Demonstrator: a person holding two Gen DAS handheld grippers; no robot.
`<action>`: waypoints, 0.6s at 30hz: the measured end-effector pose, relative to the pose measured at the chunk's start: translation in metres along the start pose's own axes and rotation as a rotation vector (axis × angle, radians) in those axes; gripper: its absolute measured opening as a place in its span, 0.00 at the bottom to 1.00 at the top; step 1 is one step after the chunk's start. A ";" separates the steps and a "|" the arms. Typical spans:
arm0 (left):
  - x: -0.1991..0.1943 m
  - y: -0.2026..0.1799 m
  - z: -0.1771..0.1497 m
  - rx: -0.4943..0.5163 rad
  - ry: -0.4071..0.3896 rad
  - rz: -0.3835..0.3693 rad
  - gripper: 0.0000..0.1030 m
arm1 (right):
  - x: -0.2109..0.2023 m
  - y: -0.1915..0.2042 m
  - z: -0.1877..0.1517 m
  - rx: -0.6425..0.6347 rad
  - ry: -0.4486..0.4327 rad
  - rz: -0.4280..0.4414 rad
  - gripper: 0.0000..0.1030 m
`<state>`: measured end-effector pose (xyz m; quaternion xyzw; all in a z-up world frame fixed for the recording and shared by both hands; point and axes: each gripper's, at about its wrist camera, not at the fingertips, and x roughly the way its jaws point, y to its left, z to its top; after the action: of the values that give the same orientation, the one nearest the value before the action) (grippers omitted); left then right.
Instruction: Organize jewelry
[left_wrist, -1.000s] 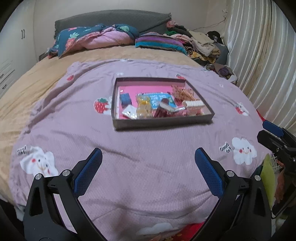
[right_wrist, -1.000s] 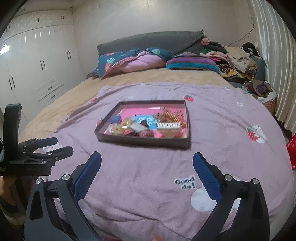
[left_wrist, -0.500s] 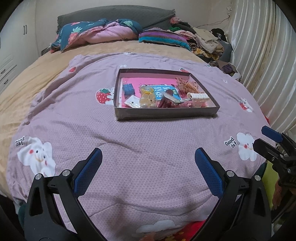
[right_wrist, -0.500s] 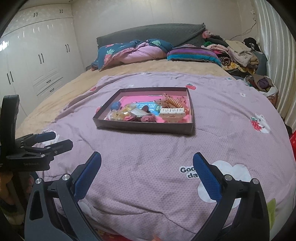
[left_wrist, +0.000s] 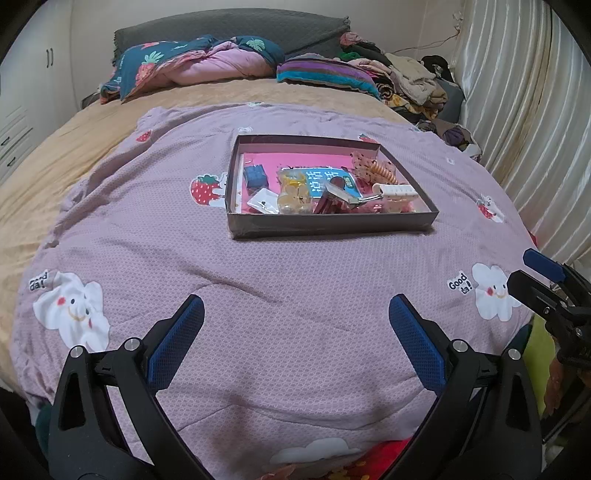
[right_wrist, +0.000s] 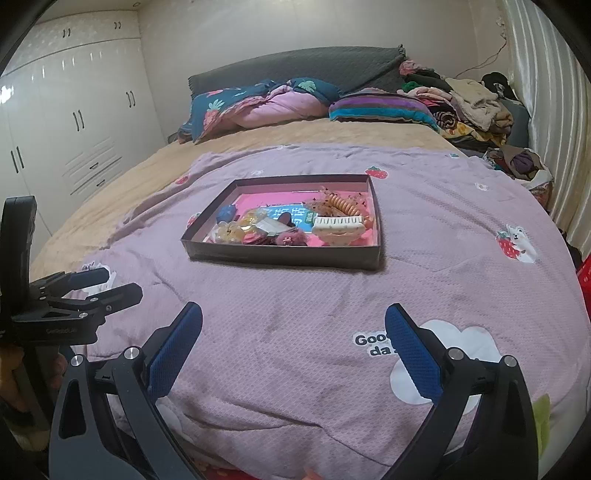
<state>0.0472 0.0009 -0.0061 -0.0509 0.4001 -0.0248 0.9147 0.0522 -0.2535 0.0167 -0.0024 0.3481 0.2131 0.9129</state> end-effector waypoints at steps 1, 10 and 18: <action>0.000 0.000 0.000 0.000 0.000 0.000 0.91 | 0.000 0.000 0.000 0.000 0.001 0.000 0.96; 0.000 0.000 0.001 -0.001 0.001 0.000 0.91 | 0.000 0.000 0.000 -0.001 -0.001 0.000 0.96; -0.001 0.000 0.001 -0.002 0.000 0.001 0.91 | 0.000 0.001 0.000 -0.002 0.001 0.000 0.96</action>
<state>0.0476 0.0014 -0.0051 -0.0514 0.4002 -0.0238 0.9147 0.0523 -0.2528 0.0171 -0.0034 0.3485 0.2137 0.9126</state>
